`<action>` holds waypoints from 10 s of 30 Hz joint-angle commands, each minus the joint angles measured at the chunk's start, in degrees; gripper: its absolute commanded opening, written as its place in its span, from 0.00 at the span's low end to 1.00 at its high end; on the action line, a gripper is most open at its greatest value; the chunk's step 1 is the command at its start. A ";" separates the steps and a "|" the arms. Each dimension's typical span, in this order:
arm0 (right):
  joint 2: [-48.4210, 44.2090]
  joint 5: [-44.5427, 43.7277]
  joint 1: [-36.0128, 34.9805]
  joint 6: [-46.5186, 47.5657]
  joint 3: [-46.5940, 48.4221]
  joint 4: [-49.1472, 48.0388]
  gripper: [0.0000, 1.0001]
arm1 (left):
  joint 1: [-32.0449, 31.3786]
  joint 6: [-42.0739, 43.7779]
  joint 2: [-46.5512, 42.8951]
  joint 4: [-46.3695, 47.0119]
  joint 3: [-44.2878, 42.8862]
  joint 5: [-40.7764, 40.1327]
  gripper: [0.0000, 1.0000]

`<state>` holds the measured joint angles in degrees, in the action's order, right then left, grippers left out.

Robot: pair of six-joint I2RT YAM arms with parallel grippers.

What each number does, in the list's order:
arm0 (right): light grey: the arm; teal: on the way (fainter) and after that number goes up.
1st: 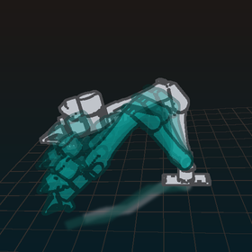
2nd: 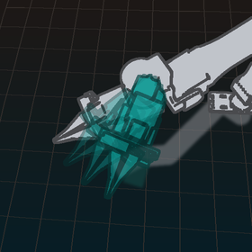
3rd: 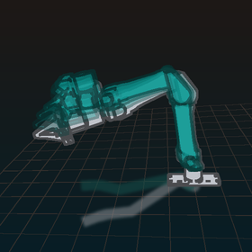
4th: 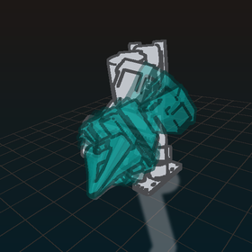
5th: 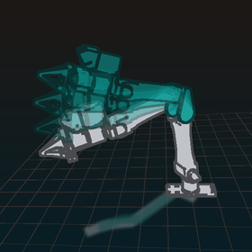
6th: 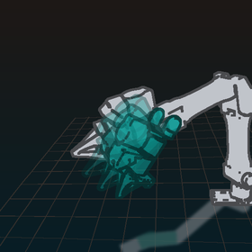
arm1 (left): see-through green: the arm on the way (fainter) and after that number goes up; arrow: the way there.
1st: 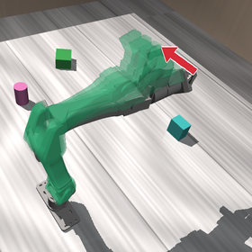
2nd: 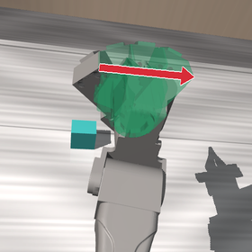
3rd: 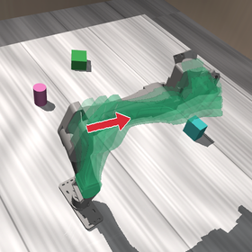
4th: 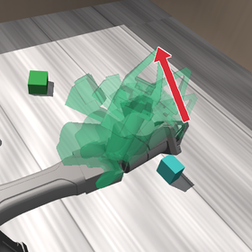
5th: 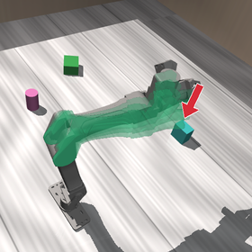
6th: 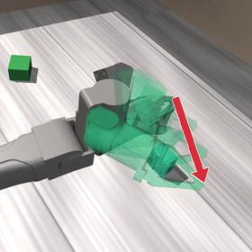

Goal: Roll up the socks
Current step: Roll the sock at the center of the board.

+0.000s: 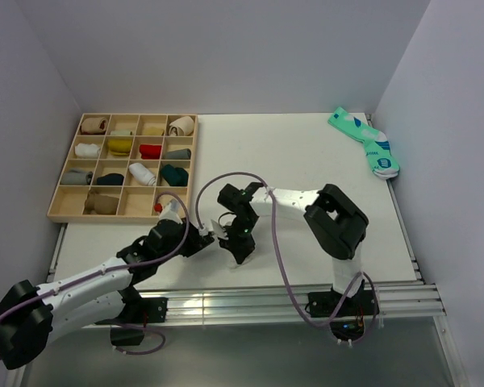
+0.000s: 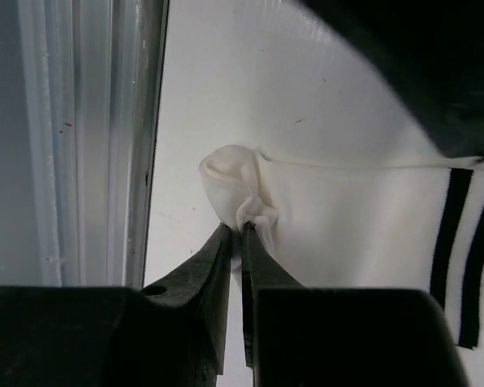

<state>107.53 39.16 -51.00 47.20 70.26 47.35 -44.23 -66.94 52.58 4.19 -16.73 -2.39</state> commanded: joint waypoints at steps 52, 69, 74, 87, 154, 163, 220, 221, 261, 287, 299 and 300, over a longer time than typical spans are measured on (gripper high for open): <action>21.23 10.94 5.92 -0.97 19.92 21.38 0.11 | -16.07 25.01 22.30 36.68 2.67 7.23 0.41; 21.32 11.12 6.00 -0.88 20.62 21.99 0.11 | -16.07 26.16 24.32 32.11 1.53 4.41 0.36; 21.32 11.12 6.09 -0.97 20.71 21.99 0.11 | -16.07 25.80 25.91 31.94 1.26 4.77 0.32; 20.36 10.68 6.27 -1.50 19.92 21.20 0.12 | -16.07 25.45 27.23 31.06 0.30 5.20 0.10; -7.04 -7.60 26.38 -23.13 8.33 -5.08 0.44 | -1.74 11.83 42.34 8.84 -9.72 29.29 0.00; -27.44 -9.72 26.75 -5.83 -9.69 -9.20 0.46 | 0.90 9.72 46.82 3.37 -16.22 37.01 0.00; -25.79 -27.83 -13.16 -2.02 -29.40 -28.82 0.15 | 4.15 3.40 42.53 6.27 -13.86 37.65 0.18; -25.61 -26.86 -12.81 -2.02 -28.87 -27.85 0.15 | 4.06 2.70 40.87 6.62 -13.51 36.85 0.19; 18.24 9.10 10.49 8.17 15.08 26.83 0.15 | -15.10 19.56 22.56 36.41 0.74 -4.92 0.28; 20.36 6.02 11.19 -0.36 15.70 21.91 0.15 | -15.27 28.88 33.64 33.71 -5.24 9.78 0.38; 20.18 5.32 11.63 -1.50 15.52 20.76 0.15 | -15.80 30.20 32.59 27.55 -5.77 6.79 0.34; 20.18 5.40 11.63 -1.67 15.52 20.76 0.15 | -15.89 30.20 32.50 27.28 -5.68 6.87 0.34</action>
<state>127.11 46.59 -40.16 45.54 84.86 71.46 -59.46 -38.30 86.08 34.28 -21.56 5.06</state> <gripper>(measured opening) 0.150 0.345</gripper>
